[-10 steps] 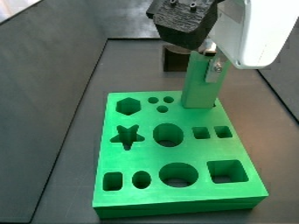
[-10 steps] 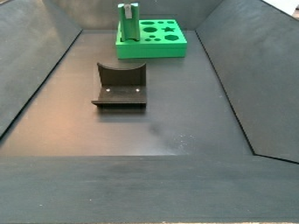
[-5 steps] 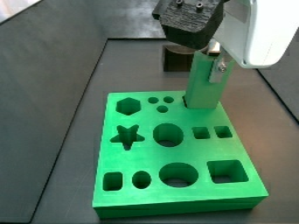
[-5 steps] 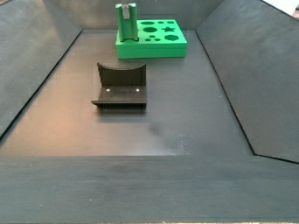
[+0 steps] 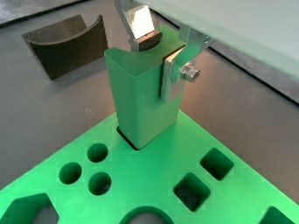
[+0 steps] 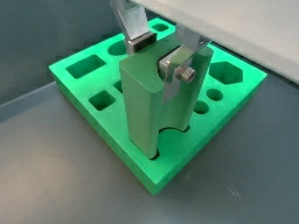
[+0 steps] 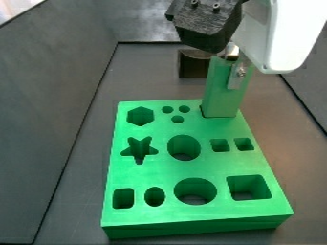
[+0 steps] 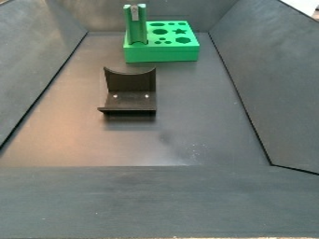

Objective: Pick up the arch object. Move up. Move to above the board. Insert the arch object.
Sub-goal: Insert the arch object.

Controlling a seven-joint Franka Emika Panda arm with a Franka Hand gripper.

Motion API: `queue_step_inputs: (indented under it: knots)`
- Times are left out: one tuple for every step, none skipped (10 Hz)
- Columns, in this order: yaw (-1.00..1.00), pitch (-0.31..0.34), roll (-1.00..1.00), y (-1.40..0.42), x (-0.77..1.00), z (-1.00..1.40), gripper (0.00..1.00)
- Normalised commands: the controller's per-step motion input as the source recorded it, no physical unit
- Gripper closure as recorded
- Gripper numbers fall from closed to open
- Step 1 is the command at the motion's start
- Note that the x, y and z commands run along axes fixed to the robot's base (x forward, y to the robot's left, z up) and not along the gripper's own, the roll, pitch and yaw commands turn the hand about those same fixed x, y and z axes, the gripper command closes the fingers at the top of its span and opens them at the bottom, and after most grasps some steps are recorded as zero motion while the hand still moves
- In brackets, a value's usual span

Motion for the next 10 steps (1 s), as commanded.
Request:
queue_step_inputs:
  knots:
    - [0.00,-0.027,0.00,0.15,-0.01,-0.16,1.00]
    - [0.00,-0.040,0.00,0.09,0.00,-0.15,1.00]
    - [0.00,-0.046,0.01,0.01,0.00,-0.17,1.00]
    - [0.00,-0.053,0.00,0.00,0.00,-0.19,1.00]
    - [0.00,-0.036,0.07,-0.01,0.00,-0.34,1.00]
    - [0.00,-0.057,0.12,-0.06,0.00,-0.42,1.00]
    - [0.00,-0.016,0.14,-0.07,0.00,-0.43,1.00]
    - [0.00,0.006,0.10,0.00,0.00,-0.35,1.00]
    - [-0.03,0.080,0.05,0.00,0.12,-0.31,1.00]
    - [0.00,0.000,0.02,0.00,0.09,-0.25,1.00]
